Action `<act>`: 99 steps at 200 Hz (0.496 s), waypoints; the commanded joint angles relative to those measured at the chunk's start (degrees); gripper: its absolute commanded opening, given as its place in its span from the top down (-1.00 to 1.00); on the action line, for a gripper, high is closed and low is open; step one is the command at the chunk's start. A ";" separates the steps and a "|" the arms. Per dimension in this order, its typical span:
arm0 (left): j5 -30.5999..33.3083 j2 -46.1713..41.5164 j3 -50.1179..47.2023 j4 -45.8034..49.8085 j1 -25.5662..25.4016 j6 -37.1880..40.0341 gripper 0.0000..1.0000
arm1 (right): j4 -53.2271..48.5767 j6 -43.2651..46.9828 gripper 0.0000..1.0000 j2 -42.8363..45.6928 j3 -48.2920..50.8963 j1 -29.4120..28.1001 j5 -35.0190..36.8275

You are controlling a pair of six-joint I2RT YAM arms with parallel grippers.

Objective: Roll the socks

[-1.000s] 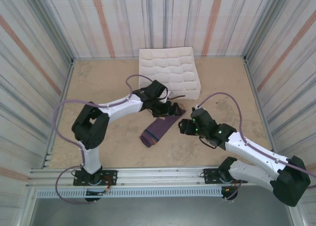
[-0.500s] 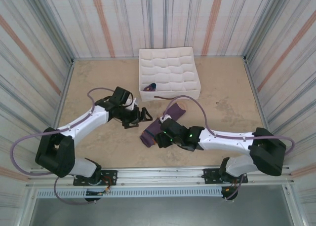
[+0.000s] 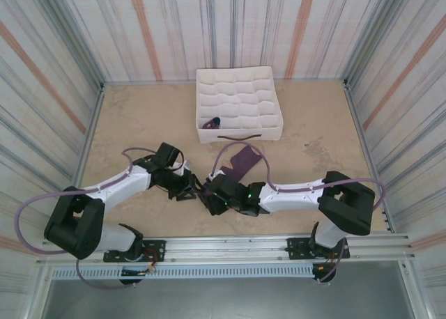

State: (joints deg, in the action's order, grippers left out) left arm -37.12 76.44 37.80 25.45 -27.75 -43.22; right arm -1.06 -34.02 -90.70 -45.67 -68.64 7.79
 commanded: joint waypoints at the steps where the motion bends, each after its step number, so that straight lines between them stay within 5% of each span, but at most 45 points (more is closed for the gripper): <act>1: -1.29 0.56 -1.17 -2.08 0.15 -1.19 0.06 | 2.26 -2.92 -0.42 -1.32 -0.59 -0.70 1.61; 50: -0.48 3.90 -1.11 -2.69 0.15 -0.38 0.17 | 1.86 -3.07 -0.42 -3.61 -1.93 -1.69 1.62; 99: 0.11 6.83 -0.12 -4.89 0.15 -0.91 0.49 | 0.30 -3.42 -0.42 -5.37 -3.27 -2.03 3.08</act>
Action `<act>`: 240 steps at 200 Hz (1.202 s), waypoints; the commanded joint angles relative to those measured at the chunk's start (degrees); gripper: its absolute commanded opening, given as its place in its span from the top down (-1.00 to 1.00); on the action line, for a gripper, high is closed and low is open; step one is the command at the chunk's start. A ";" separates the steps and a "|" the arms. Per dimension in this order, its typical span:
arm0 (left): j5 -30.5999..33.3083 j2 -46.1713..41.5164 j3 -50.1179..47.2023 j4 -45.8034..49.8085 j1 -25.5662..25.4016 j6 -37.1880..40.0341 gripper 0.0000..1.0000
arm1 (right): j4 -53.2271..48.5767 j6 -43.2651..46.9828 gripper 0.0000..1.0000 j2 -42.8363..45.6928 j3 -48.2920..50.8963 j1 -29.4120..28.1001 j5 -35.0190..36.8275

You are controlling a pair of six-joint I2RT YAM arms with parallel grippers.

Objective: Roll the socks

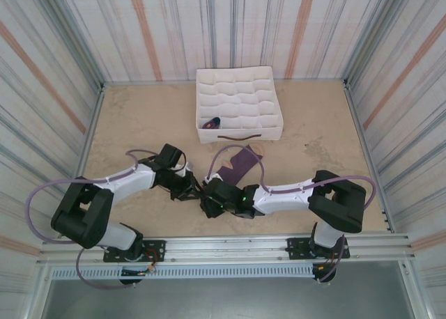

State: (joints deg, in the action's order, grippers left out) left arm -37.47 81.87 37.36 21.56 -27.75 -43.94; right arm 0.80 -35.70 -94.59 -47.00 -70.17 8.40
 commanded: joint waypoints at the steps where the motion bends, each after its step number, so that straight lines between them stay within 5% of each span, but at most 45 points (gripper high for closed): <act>1: 0.47 1.43 0.37 -1.00 0.15 -0.18 0.50 | -1.62 -1.74 -0.42 -1.48 -1.99 -0.50 2.48; 60: -0.01 3.20 2.42 0.54 0.15 0.79 1.00 | -4.56 -1.78 -0.33 -2.49 -3.82 -0.50 5.68; 173: -4.10 4.44 3.16 -0.81 1.30 -1.61 1.00 | -8.52 -0.77 -0.04 -5.19 -7.46 -2.16 8.71; 240: -4.35 4.53 3.24 -0.27 2.16 -0.85 1.00 | -10.76 -1.83 0.37 -5.91 -8.36 -2.16 11.45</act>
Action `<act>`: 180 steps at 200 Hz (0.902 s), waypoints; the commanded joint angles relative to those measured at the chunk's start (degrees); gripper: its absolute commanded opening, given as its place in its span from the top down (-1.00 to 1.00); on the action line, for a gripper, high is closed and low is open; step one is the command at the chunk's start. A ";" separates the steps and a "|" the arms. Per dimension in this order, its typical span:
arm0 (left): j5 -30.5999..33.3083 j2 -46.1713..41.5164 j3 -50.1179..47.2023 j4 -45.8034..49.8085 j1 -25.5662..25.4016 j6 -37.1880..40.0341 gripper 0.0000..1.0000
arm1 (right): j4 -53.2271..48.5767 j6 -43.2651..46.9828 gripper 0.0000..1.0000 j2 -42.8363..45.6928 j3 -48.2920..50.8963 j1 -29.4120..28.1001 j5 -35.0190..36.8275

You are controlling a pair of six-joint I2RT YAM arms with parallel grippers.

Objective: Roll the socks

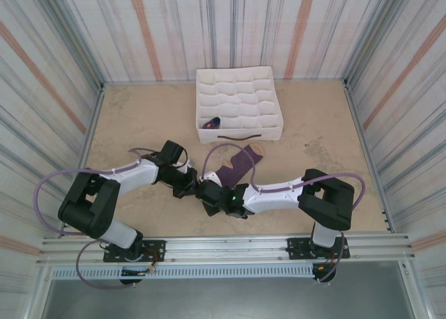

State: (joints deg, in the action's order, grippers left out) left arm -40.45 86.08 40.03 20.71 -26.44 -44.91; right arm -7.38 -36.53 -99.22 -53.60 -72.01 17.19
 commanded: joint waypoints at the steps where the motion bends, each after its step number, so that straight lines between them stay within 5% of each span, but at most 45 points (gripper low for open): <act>1: -1.43 0.36 0.66 0.57 0.86 0.14 1.00 | -2.61 -1.00 0.37 -1.30 -1.81 -0.33 2.67; 67: -1.70 -0.60 0.58 0.37 1.38 0.43 0.99 | -3.97 -0.84 0.91 -2.56 -3.90 0.69 1.45; 115: 0.68 -3.78 1.28 2.83 3.04 2.08 -0.07 | 0.39 -1.00 1.00 -1.47 -1.99 6.12 -10.16; 150: 0.33 -5.99 0.76 -0.95 3.41 3.78 -0.36 | 6.97 -3.11 1.00 -0.62 1.13 12.23 -23.55; 180: 1.40 -5.86 0.50 -3.14 3.41 6.18 -0.39 | 13.85 -7.07 1.00 -1.10 4.71 17.38 -32.29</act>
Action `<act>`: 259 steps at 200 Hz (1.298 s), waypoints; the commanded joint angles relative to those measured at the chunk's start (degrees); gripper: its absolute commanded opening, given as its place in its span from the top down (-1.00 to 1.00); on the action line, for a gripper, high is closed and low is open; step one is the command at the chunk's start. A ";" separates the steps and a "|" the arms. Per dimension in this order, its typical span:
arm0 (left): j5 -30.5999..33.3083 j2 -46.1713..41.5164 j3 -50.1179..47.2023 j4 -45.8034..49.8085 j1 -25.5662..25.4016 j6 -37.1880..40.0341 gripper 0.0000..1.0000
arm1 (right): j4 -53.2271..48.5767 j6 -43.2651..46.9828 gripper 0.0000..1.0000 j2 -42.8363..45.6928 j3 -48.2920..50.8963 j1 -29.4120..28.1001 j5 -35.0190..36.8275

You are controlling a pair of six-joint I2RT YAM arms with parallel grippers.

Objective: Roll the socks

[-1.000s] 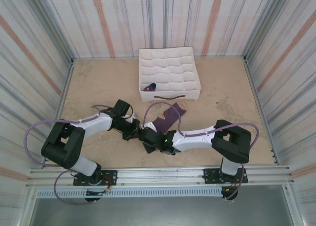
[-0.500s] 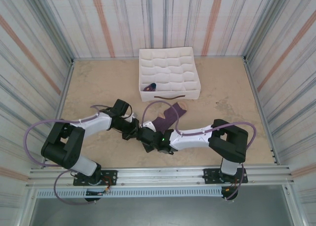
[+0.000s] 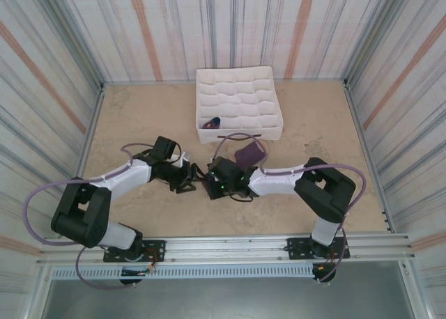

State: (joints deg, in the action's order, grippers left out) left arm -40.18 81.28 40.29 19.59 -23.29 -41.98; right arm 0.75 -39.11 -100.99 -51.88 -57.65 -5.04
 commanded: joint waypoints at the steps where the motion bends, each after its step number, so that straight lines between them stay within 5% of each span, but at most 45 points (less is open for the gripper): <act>1: 1.15 -1.04 0.19 -2.20 0.26 3.28 -0.39 | 6.00 -4.57 1.00 0.65 3.09 3.17 -10.25; 86: 3.98 6.44 -0.66 -13.29 0.26 2.44 -0.02 | 16.66 -15.38 1.00 -5.03 6.47 12.11 -23.96; 205: 8.08 15.57 1.72 -17.95 -0.52 2.44 0.30 | 22.96 -21.42 1.00 -8.73 8.02 14.99 -27.43; 259: 10.36 18.19 3.03 -16.32 -1.06 1.52 0.65 | 24.57 -22.33 1.00 -8.71 8.47 15.87 -27.71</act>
State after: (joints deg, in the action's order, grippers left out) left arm -34.44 97.45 42.96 0.25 -24.10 -40.45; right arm 26.41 -59.99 -108.01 -44.60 -42.37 -33.01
